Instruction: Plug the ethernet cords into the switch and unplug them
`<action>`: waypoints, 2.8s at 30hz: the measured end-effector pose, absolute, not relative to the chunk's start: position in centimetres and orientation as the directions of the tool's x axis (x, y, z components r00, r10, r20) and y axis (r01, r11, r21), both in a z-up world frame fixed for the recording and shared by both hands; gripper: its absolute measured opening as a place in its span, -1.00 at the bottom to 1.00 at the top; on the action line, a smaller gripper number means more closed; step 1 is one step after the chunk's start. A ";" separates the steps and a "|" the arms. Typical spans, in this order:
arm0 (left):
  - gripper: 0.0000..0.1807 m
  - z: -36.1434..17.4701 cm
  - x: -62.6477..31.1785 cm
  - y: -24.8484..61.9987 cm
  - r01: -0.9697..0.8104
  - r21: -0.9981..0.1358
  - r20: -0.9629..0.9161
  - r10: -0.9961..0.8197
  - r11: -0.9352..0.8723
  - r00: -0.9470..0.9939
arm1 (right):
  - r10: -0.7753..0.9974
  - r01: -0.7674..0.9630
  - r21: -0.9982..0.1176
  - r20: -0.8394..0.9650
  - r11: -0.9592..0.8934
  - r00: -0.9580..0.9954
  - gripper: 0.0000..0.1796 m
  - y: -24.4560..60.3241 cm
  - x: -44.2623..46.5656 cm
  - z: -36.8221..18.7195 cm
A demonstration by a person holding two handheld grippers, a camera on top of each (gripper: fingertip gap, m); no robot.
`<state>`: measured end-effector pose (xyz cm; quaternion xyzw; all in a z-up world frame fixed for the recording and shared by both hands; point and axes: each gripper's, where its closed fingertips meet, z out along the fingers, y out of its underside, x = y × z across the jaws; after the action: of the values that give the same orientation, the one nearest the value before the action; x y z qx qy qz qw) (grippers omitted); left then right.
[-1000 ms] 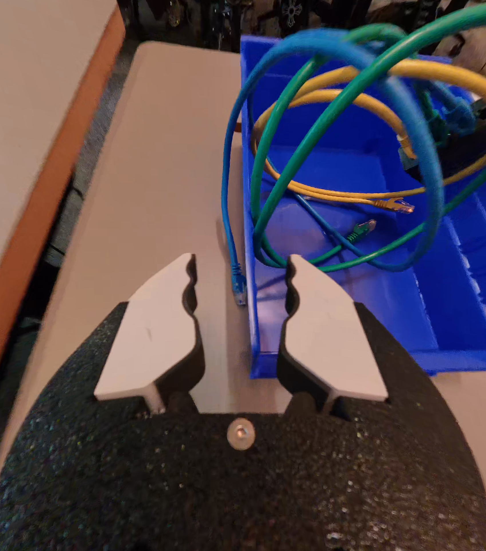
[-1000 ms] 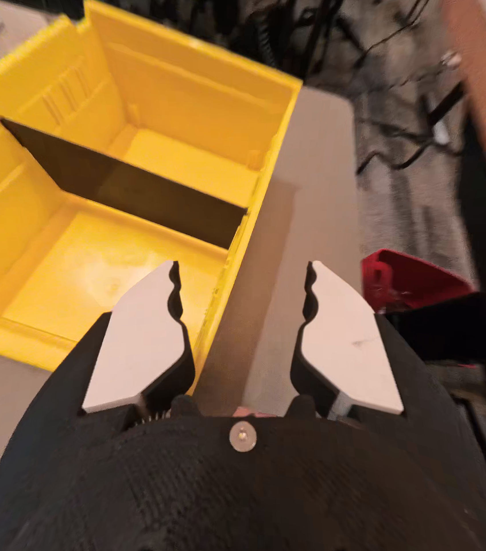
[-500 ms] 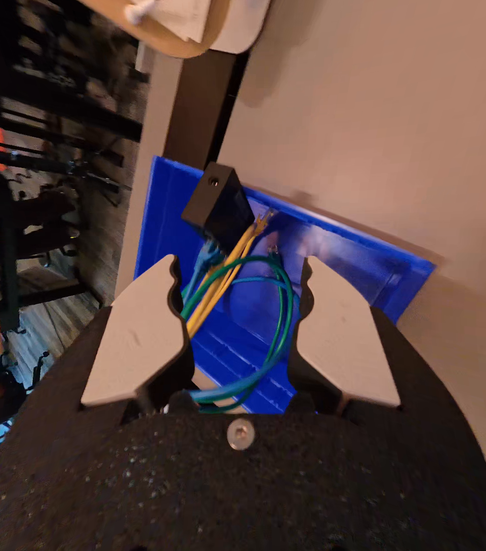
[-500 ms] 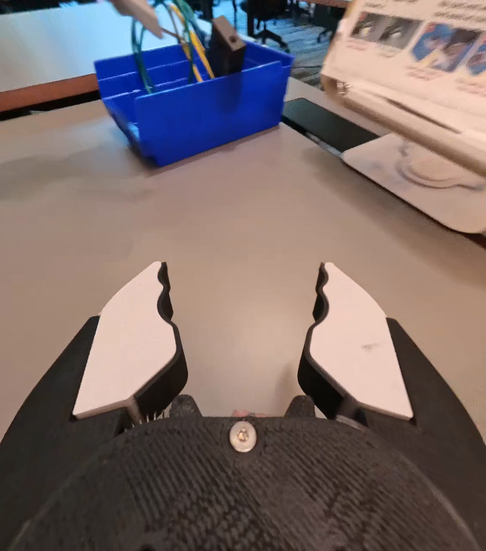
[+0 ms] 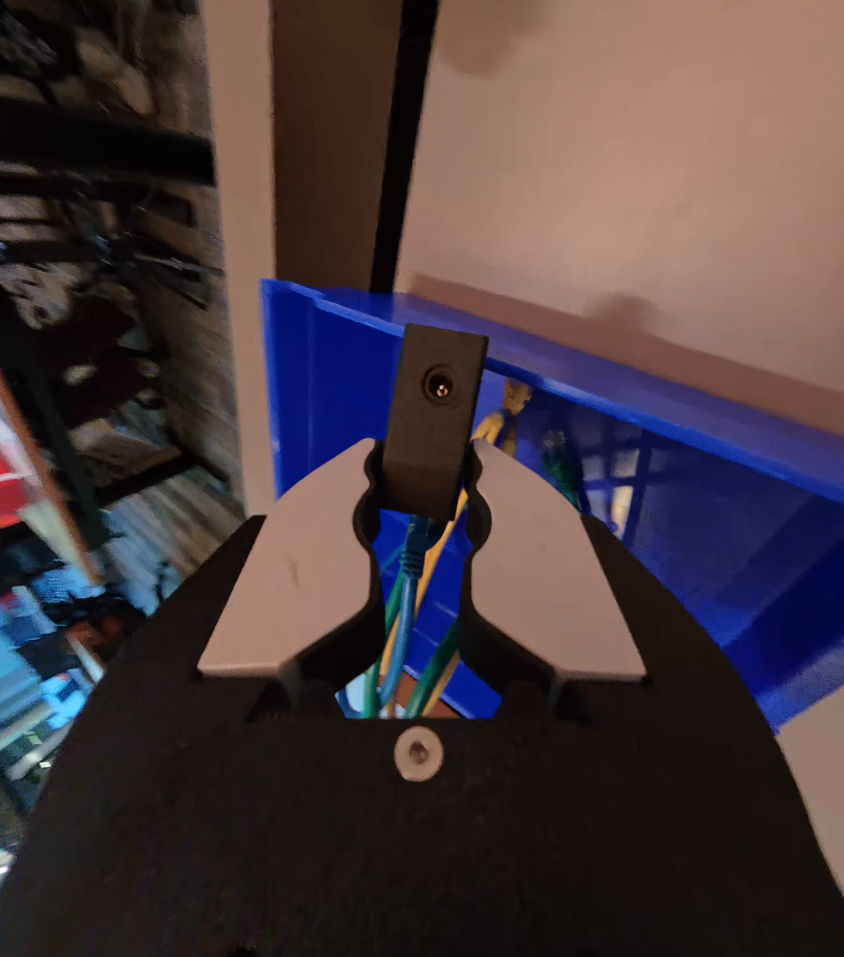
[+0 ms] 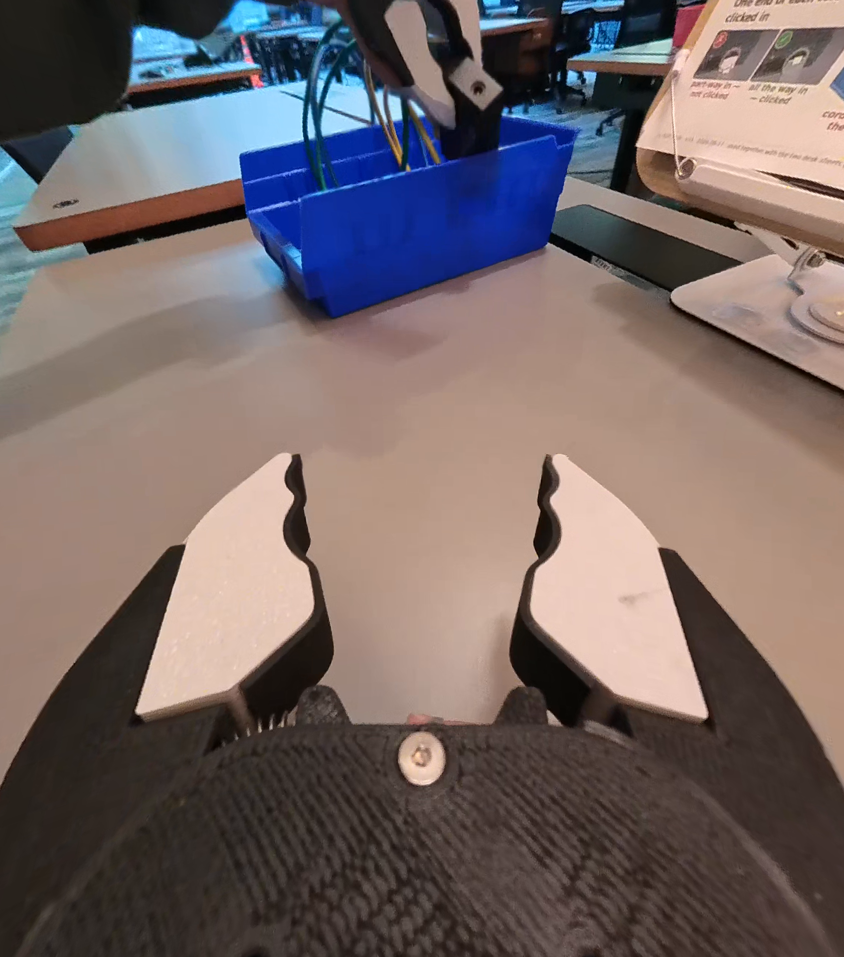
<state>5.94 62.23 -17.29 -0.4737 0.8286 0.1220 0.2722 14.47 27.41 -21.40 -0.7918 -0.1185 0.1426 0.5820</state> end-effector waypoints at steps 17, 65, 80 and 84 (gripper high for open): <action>-0.71 18.3 4.6 40.3 -0.278 -0.296 -0.954 -0.267 0.914 0.138 | 0.344 -0.170 -0.979 -0.199 -0.112 0.918 0.01 27.7 12.9 -17.4; -0.41 -8.3 8.3 15.0 0.033 -0.611 -0.780 -0.595 0.791 -0.194 | 0.483 -0.120 -0.987 -0.056 0.103 0.874 0.23 17.5 8.8 -7.3; -0.40 -11.9 4.6 12.3 -0.301 -0.209 0.867 -0.034 -0.930 -0.498 | 0.412 0.203 -0.926 0.329 0.320 0.850 0.20 16.5 6.1 -6.5; -0.54 -9.9 4.8 11.5 -0.373 -0.077 0.726 0.205 -0.925 -0.657 | 0.441 0.182 -0.924 0.325 0.337 0.837 0.20 16.5 5.2 -6.5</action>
<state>4.82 11.46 -9.92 -0.3823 0.1100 -0.9035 -0.1597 5.20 16.50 -6.55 -0.5696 -0.2732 0.0841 0.7706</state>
